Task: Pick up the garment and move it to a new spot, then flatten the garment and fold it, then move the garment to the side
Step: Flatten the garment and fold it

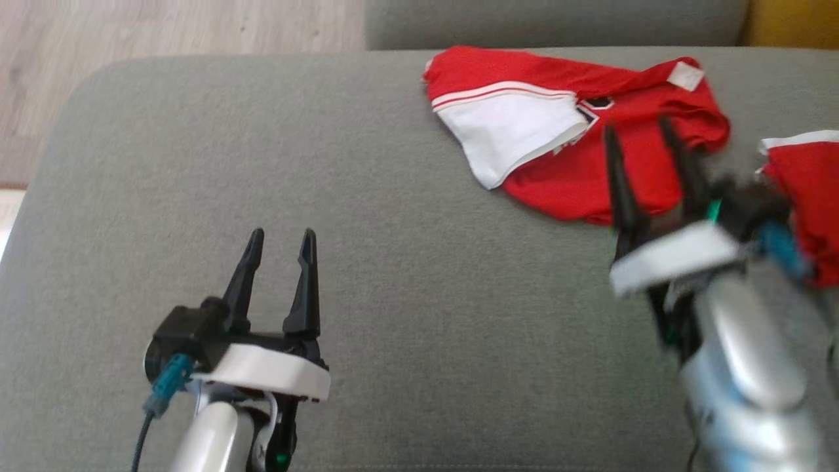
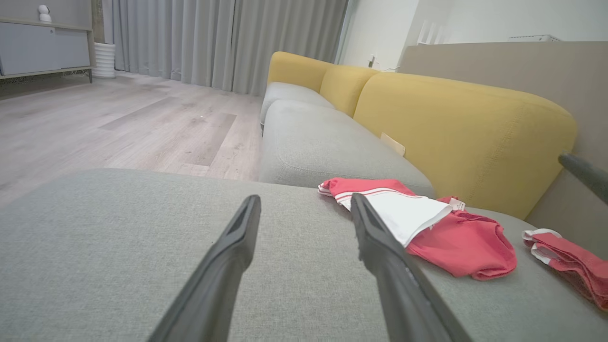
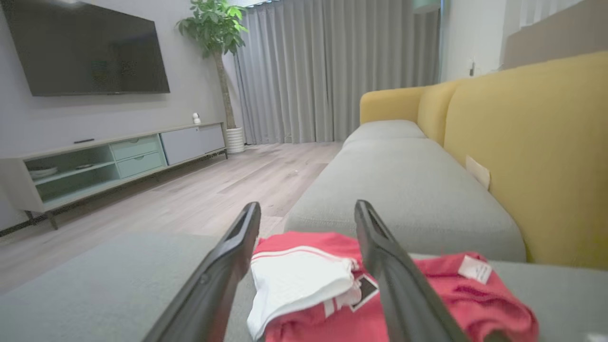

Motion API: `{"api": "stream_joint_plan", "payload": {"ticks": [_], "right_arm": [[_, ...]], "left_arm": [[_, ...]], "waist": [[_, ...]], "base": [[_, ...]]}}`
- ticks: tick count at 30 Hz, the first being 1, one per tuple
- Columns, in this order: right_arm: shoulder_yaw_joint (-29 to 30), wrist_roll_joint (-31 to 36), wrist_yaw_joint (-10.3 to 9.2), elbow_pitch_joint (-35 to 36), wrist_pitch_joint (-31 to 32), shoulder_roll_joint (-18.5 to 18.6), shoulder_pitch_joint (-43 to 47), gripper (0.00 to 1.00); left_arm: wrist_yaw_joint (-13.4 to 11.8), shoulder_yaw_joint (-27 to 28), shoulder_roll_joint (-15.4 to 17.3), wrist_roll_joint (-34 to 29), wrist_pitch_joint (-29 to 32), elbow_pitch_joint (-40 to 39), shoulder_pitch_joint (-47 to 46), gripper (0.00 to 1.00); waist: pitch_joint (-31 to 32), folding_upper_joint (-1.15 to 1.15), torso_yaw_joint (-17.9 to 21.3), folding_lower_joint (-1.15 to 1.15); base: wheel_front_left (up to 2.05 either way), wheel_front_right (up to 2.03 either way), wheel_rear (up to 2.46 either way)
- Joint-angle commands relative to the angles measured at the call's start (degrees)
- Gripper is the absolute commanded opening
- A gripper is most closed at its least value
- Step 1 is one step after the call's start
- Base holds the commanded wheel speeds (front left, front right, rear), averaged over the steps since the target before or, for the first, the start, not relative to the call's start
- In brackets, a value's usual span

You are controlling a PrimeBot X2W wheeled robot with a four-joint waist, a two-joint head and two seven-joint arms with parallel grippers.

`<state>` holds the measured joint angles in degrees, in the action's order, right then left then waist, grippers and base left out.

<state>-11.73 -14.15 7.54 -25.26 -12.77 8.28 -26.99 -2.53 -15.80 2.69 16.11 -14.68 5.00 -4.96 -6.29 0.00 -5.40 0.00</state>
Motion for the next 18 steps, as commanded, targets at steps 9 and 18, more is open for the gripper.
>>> {"api": "stream_joint_plan", "payload": {"ticks": [9, 18], "right_arm": [[3.77, 3.7, -0.05, 12.12, -0.99, -5.33, 16.44, 1.0], [2.85, 2.36, -0.05, 15.19, -0.25, -5.39, 19.36, 1.0]], "left_arm": [[0.0, 2.28, 0.19, -1.2, -0.32, -2.02, 0.4, 1.0], [0.41, 1.67, 0.19, -1.3, -0.32, -1.83, 0.77, 1.0]], "waist": [[2.65, 0.0, 2.62, 0.0], [2.08, 0.0, 2.41, 0.0]], "base": [[0.0, 0.0, 0.0], [0.0, 0.0, 0.0]]}}
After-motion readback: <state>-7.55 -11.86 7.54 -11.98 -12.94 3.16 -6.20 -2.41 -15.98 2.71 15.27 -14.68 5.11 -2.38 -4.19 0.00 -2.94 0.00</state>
